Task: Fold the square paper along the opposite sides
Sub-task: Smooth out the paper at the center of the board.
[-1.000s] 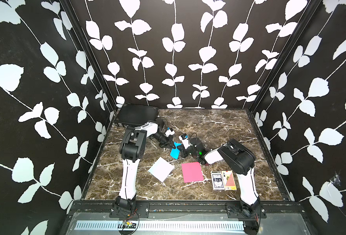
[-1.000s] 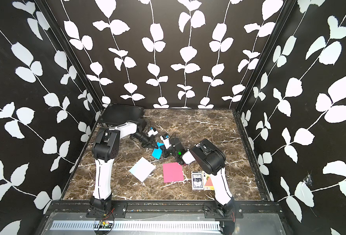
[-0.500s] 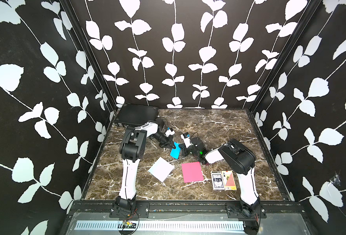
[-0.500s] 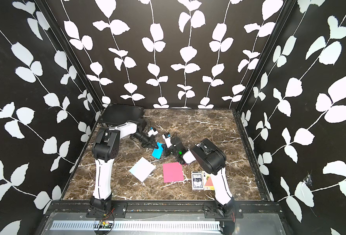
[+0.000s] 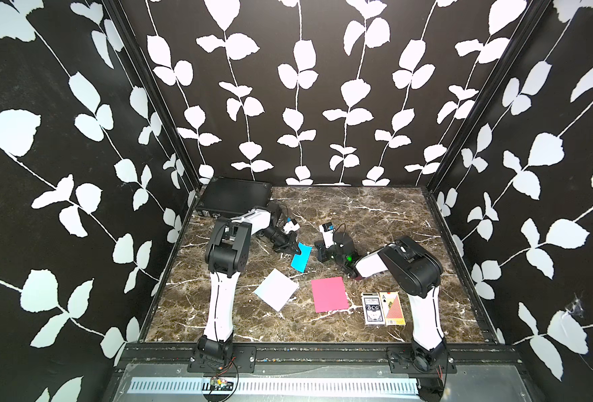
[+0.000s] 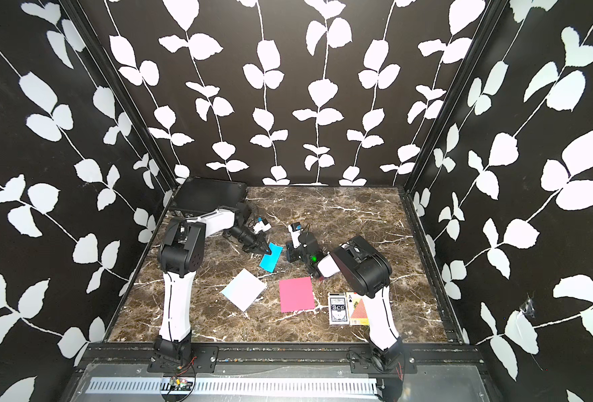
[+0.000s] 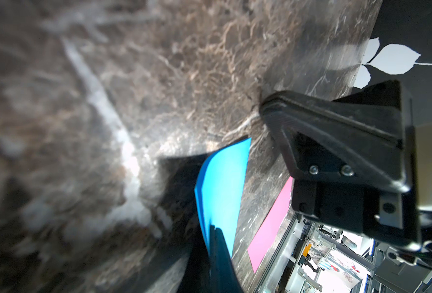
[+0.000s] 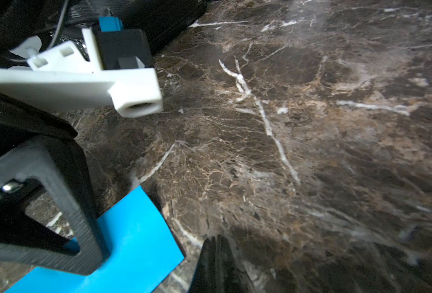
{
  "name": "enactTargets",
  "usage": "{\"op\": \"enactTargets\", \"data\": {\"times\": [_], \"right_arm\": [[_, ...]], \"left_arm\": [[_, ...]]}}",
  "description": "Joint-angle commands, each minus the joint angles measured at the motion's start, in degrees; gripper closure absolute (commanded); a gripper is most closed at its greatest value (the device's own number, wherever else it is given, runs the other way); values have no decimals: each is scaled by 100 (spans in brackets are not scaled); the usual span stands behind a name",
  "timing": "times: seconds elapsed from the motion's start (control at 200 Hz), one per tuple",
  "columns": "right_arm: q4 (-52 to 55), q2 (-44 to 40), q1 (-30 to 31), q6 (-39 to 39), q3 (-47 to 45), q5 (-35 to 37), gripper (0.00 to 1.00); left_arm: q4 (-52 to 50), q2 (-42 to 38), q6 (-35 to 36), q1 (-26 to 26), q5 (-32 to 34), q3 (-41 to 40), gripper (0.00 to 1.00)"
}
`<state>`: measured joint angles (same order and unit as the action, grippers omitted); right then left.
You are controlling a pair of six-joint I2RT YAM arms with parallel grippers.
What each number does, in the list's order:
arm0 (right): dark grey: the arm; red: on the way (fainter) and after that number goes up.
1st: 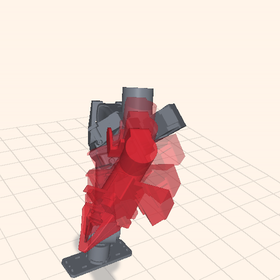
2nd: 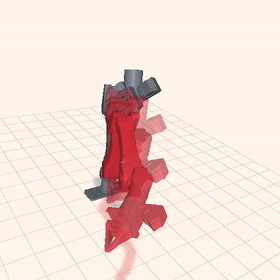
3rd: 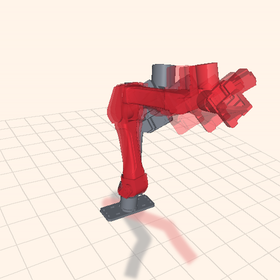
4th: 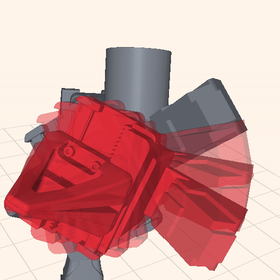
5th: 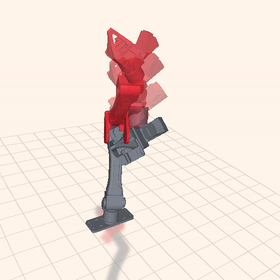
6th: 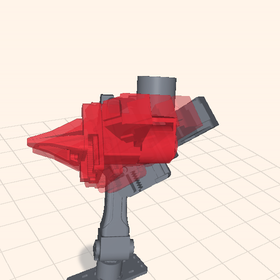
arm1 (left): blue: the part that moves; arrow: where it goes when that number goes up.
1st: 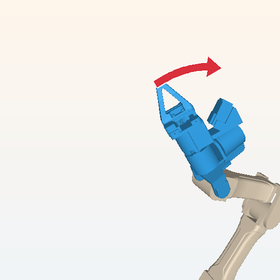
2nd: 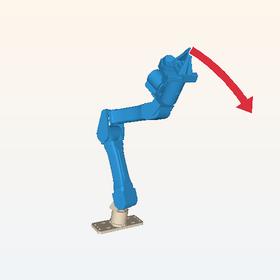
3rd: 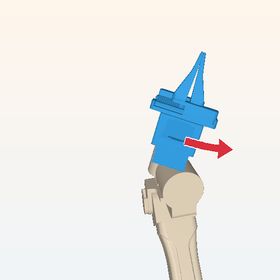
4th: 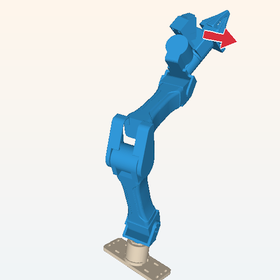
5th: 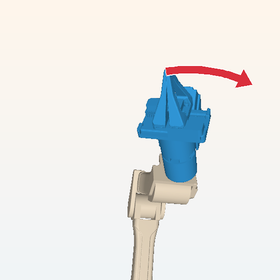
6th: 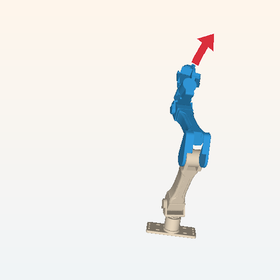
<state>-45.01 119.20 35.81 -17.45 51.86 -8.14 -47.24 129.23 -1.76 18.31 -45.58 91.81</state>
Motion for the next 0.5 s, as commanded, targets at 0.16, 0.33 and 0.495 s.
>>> {"op": "enactTargets", "data": {"times": [0.16, 0.33, 0.495], "right_arm": [[463, -272, 43, 136, 9, -561, 100], [407, -24, 180, 171, 323, -590, 100], [328, 19, 211, 200, 309, -440, 100]], "left_arm": [[-216, 147, 157, 20, 441, -58, 100], [-206, 153, 158, 28, 445, -61, 100], [-206, 147, 159, 33, 440, -62, 100]]}}
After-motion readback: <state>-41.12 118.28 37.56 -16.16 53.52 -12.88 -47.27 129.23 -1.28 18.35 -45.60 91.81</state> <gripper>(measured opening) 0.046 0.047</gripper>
